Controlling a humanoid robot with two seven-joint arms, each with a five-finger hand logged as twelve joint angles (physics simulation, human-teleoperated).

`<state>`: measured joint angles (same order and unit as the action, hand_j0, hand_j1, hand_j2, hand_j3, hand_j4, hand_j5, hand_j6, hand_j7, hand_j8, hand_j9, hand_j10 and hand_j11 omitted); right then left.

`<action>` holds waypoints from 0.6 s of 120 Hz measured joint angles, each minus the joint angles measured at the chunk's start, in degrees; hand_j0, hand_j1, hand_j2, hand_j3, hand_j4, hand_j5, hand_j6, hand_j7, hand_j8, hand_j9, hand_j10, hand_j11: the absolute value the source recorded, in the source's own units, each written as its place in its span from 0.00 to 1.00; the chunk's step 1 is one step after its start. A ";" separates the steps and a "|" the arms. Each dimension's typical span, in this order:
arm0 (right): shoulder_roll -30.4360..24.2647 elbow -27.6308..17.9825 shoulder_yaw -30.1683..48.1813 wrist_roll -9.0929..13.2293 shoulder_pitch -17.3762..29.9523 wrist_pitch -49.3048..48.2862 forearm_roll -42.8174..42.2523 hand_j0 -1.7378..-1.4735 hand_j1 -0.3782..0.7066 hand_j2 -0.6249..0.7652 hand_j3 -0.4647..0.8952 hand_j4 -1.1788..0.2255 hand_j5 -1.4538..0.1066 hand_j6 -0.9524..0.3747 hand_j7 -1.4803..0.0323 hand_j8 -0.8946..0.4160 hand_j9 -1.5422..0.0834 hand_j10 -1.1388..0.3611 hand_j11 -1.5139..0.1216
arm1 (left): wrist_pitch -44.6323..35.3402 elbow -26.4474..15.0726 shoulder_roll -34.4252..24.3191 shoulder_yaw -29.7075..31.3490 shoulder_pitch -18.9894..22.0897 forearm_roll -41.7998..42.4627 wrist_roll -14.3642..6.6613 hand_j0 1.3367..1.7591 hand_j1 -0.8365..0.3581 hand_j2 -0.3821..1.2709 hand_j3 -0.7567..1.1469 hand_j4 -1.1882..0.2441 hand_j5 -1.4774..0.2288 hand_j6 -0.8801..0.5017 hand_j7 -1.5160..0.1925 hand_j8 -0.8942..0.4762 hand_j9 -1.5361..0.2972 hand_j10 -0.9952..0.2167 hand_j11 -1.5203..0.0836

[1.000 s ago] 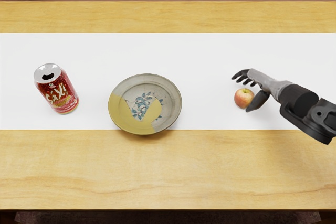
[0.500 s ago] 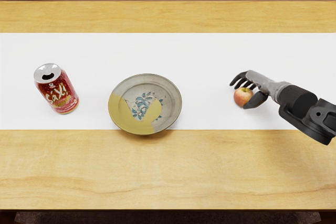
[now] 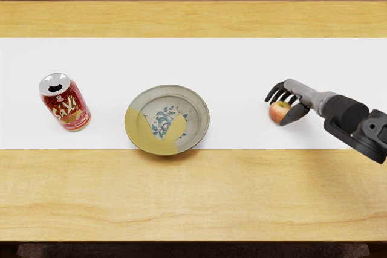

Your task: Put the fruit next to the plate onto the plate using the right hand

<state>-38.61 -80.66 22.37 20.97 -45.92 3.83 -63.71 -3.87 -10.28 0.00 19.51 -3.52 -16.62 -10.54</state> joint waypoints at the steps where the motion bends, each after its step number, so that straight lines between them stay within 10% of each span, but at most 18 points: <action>1: -0.01 0.00 0.01 0.00 -0.06 -0.09 0.16 0.30 0.56 0.57 0.34 0.44 0.46 0.35 0.50 0.34 0.50 0.39 0.48 | 0.00 0.00 0.00 0.00 0.00 0.00 0.00 0.76 0.75 0.26 0.40 0.66 0.68 0.46 0.70 0.48 0.67 0.62 0.75; 72: 1.14 -2.42 4.00 0.51 -5.06 -7.82 6.31 0.30 0.59 0.70 0.34 0.39 0.38 0.33 0.42 0.34 0.42 0.38 0.40 | 0.00 0.00 0.00 -0.01 0.00 0.00 0.00 0.76 0.75 0.26 0.40 0.66 0.68 0.46 0.70 0.48 0.67 0.62 0.75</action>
<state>-37.47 -83.08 26.37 21.48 -50.98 -3.99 -57.39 -3.87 -10.28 0.00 19.50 -3.52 -16.62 -10.54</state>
